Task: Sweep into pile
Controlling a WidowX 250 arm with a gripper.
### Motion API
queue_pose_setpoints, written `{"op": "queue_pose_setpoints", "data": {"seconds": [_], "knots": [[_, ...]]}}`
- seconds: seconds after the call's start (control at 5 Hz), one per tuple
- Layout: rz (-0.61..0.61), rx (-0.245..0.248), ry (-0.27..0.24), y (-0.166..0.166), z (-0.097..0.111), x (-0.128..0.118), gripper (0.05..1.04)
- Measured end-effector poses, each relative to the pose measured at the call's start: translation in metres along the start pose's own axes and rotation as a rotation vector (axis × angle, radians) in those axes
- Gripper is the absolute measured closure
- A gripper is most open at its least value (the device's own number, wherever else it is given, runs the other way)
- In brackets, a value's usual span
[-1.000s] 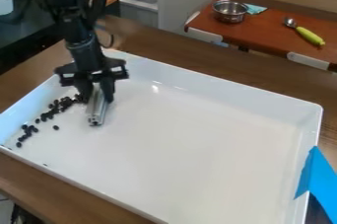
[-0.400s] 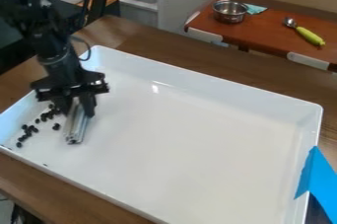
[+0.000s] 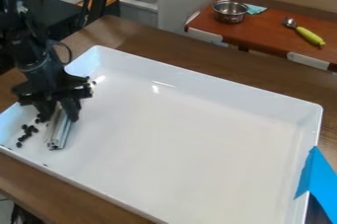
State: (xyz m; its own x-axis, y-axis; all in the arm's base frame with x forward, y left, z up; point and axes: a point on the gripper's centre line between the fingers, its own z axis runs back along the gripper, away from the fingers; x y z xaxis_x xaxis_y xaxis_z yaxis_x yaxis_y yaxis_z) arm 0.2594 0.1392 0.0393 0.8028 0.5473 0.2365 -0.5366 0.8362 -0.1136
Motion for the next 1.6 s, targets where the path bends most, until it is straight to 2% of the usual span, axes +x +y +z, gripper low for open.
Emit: {"op": "queue_pose_setpoints", "data": {"seconds": [0.2, 0.4, 0.6, 0.8, 1.0, 1.2, 1.4, 1.6], "knots": [[-0.010, -0.024, -0.007, -0.001, 0.003, -0.002, 0.692], [0.013, -0.125, 0.004, -0.022, 0.020, -0.006, 0.692], [0.003, -0.194, -0.040, -0.057, 0.038, -0.004, 0.692], [-0.028, -0.237, -0.033, -0.087, 0.043, -0.011, 0.692], [-0.098, -0.246, -0.012, -0.100, 0.035, -0.026, 0.692], [-0.212, -0.223, 0.044, -0.092, 0.013, -0.051, 0.692], [-0.308, -0.201, 0.026, -0.078, 0.005, -0.059, 0.692], [-0.347, -0.185, 0.020, -0.063, 0.003, -0.054, 0.692]]}}
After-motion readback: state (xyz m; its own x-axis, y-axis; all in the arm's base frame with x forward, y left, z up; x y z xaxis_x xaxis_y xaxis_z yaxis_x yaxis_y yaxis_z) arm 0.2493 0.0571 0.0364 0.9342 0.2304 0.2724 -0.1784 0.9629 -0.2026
